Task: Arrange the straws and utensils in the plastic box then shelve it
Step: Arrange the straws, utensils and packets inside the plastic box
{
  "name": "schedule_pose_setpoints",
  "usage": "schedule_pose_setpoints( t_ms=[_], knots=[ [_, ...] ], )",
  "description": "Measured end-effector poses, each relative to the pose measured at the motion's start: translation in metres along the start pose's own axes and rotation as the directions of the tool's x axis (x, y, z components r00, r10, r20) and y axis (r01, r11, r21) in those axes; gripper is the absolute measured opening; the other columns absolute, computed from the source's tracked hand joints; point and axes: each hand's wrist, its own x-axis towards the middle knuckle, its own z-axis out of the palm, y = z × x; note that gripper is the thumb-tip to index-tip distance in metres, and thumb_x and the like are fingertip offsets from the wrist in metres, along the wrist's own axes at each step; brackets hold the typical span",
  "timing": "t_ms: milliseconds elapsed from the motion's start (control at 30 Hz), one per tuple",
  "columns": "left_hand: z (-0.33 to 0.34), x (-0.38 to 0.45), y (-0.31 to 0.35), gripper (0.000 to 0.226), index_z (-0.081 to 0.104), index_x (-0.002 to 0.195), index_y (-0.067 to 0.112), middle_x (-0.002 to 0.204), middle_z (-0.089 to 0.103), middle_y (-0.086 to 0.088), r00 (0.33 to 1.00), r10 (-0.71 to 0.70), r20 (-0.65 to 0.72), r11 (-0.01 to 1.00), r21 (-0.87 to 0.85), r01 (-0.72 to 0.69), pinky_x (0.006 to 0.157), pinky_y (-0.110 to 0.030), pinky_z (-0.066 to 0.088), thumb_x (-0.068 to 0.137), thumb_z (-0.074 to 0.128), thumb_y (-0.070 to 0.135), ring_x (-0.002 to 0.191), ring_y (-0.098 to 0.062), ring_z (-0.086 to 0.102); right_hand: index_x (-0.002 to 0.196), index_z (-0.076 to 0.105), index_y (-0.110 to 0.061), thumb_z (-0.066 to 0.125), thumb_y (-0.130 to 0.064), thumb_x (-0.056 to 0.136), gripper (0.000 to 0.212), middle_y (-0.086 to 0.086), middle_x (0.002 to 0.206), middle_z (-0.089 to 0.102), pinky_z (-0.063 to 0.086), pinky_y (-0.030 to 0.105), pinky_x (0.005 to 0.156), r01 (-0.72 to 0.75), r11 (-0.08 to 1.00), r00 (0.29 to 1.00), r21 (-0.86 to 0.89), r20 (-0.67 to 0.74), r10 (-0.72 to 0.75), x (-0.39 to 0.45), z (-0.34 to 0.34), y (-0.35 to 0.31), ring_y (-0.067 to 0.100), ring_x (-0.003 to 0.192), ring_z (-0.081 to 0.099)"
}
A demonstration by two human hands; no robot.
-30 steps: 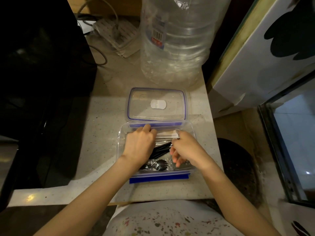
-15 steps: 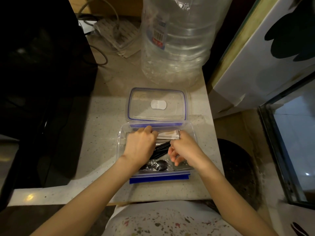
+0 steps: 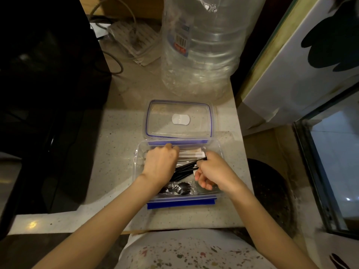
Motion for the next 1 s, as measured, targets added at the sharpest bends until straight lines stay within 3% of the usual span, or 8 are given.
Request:
schedule_pose_setpoints(
  t_ms=[67,167,300,400,500,600,767,1000],
  knots=[
    [0.001,0.000,-0.001,0.002,0.065,0.081,0.010,0.079,0.069,-0.009,0.999,0.026,0.021,0.998,-0.066,-0.025,0.053,-0.034,0.050,0.081,0.065,0.007,0.068,-0.031,0.067,0.113,0.045,0.006,0.030,0.002,0.094,0.025,0.015,0.066,0.059,0.034,0.020,0.029,0.019,0.998,1.000,-0.053,0.021,-0.018,-0.003,0.001,0.000,0.018,0.038,0.044],
    [0.003,0.000,-0.004,0.014,0.065,0.091,0.012,0.093,0.070,-0.009,0.997,0.018,0.070,0.996,-0.091,-0.011,0.070,-0.038,0.056,0.090,0.051,0.012,0.084,-0.029,0.066,0.118,0.043,0.006,0.029,0.000,0.096,0.026,0.014,0.065,0.059,0.035,0.019,0.028,0.049,0.992,0.999,-0.119,0.026,-0.047,-0.008,-0.002,0.000,0.018,0.038,0.045],
    [-0.003,-0.003,-0.002,0.020,0.071,0.095,0.017,0.093,0.072,-0.003,0.994,0.046,0.095,0.966,-0.260,-0.020,0.071,-0.036,0.057,0.090,0.054,0.028,0.083,-0.022,0.066,0.133,0.039,-0.006,0.034,-0.008,0.100,0.033,0.009,0.064,0.061,0.036,0.020,0.030,0.113,0.990,0.992,-0.089,-0.051,-0.118,-0.019,-0.019,0.000,0.014,0.037,0.047],
    [-0.005,-0.008,0.001,0.018,0.070,0.098,0.022,0.096,0.072,0.000,0.984,0.089,0.153,0.943,-0.330,-0.034,0.069,-0.032,0.055,0.086,0.060,0.030,0.086,-0.020,0.065,0.124,0.055,-0.009,0.043,-0.008,0.098,0.029,0.008,0.068,0.063,0.035,0.015,0.029,0.166,0.967,0.977,-0.192,-0.100,-0.187,-0.027,-0.033,0.002,0.010,0.036,0.049],
    [-0.001,-0.009,0.002,0.016,0.070,0.098,0.019,0.100,0.070,-0.003,0.988,0.065,0.139,0.957,-0.290,-0.022,0.071,-0.033,0.054,0.088,0.058,0.021,0.091,-0.024,0.064,0.094,0.070,-0.001,0.049,-0.007,0.094,0.022,0.010,0.067,0.067,0.047,0.015,0.041,0.238,0.846,0.940,-0.478,-0.106,-0.325,-0.027,-0.033,0.005,0.007,0.042,0.055],
    [0.000,-0.009,0.004,0.018,0.070,0.097,0.017,0.099,0.072,-0.005,0.993,0.040,0.115,0.961,-0.275,-0.007,0.073,-0.037,0.056,0.090,0.054,0.018,0.090,-0.025,0.065,0.090,0.073,-0.005,0.055,-0.010,0.090,0.018,0.012,0.087,0.071,0.056,0.035,0.073,0.259,0.666,0.921,-0.700,-0.029,-0.389,-0.021,-0.022,0.007,0.021,0.076,0.066],
    [-0.001,-0.013,0.004,0.020,0.067,0.102,0.020,0.102,0.070,-0.002,0.992,0.034,0.123,0.957,-0.291,0.003,0.076,-0.035,0.055,0.087,0.059,0.031,0.094,-0.023,0.064,0.091,0.059,-0.009,0.060,-0.013,0.083,0.009,0.009,0.099,0.064,0.042,0.033,0.063,0.288,0.366,0.924,-0.885,0.156,-0.349,-0.017,-0.009,0.002,0.028,0.088,0.061],
    [0.000,-0.013,0.006,0.017,0.062,0.103,0.018,0.108,0.066,-0.002,0.992,0.015,0.127,0.964,-0.264,0.019,0.072,-0.034,0.049,0.087,0.057,0.019,0.099,-0.026,0.061,0.104,0.058,-0.007,0.063,-0.014,0.081,0.024,0.009,0.111,0.057,0.041,0.031,0.065,0.265,0.312,0.941,-0.912,0.174,-0.289,-0.012,-0.012,-0.003,0.026,0.093,0.060]
  ],
)
